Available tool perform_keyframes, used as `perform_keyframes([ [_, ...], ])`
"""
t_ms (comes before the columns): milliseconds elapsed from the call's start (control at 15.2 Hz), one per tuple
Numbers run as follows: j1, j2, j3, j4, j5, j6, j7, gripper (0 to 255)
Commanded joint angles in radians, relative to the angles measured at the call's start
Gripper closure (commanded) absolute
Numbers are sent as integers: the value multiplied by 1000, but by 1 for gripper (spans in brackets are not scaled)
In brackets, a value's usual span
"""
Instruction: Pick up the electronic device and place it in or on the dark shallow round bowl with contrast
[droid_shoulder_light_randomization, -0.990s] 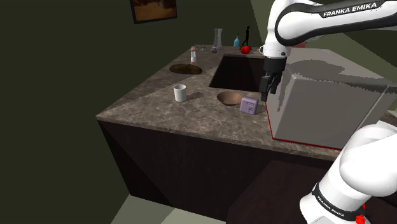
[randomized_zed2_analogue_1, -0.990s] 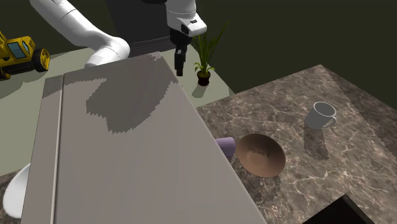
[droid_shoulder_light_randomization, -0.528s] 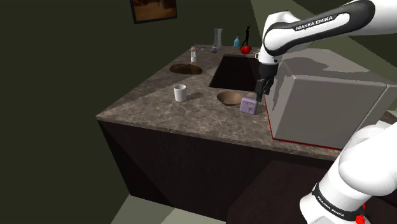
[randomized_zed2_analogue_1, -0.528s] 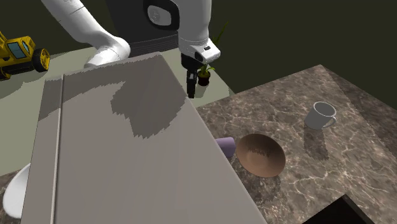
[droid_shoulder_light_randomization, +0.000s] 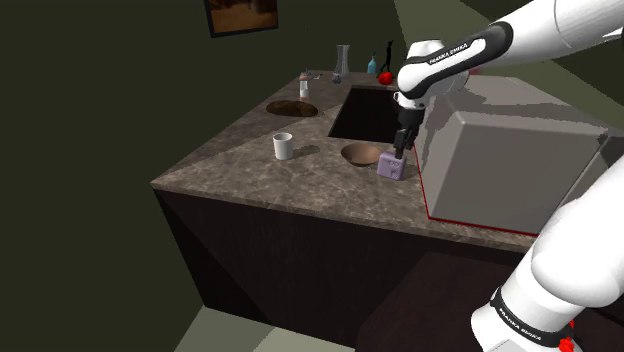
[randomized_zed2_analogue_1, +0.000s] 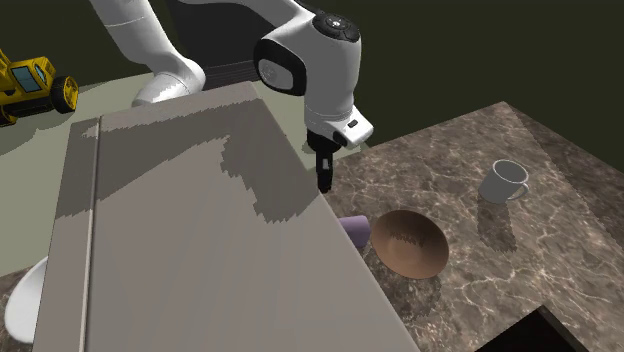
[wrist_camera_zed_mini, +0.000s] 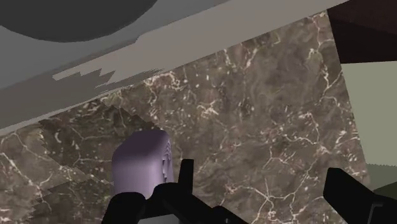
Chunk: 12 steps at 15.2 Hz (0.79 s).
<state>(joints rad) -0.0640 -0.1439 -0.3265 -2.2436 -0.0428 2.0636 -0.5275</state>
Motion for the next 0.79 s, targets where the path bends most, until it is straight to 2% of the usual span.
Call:
perform_keyframes([
  [0,-5,82,-21,45,30,38,-55,0],
  [462,-56,360,-46,257,164,96,-236,0],
  [726,-63,390,-41,249,180,133,-249,0],
])
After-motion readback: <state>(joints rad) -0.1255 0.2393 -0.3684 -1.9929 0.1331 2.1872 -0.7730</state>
